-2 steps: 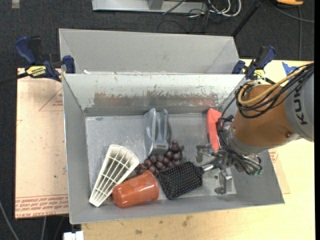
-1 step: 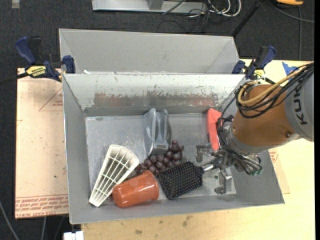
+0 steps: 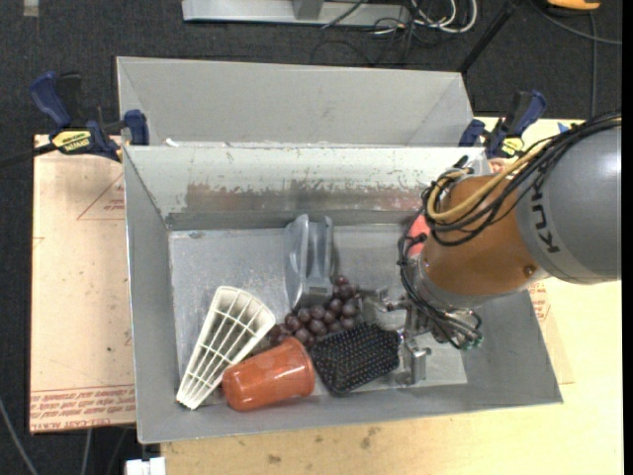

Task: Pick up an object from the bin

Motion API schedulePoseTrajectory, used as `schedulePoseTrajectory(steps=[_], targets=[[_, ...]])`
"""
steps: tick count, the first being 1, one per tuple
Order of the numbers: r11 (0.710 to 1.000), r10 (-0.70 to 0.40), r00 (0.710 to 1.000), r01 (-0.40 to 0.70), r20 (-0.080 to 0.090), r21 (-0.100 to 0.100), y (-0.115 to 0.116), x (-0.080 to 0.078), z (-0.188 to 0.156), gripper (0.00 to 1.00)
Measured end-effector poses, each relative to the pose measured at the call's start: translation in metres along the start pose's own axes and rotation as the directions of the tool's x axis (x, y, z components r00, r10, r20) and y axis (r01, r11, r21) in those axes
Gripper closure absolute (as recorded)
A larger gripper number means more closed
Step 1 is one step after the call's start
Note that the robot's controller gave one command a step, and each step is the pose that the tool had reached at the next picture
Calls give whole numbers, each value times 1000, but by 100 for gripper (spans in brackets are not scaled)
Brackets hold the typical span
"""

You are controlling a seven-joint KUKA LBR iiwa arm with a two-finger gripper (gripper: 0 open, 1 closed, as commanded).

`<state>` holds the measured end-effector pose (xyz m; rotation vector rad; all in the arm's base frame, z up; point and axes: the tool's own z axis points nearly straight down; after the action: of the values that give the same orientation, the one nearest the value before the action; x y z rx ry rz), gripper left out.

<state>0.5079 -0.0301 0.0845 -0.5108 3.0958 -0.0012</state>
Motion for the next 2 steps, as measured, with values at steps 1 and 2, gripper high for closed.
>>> schedulePoseTrajectory(steps=[1,2], targets=[[985,-174,985,174,7,5,18,-10,11,100],[985,-174,985,174,7,5,18,-10,11,100]])
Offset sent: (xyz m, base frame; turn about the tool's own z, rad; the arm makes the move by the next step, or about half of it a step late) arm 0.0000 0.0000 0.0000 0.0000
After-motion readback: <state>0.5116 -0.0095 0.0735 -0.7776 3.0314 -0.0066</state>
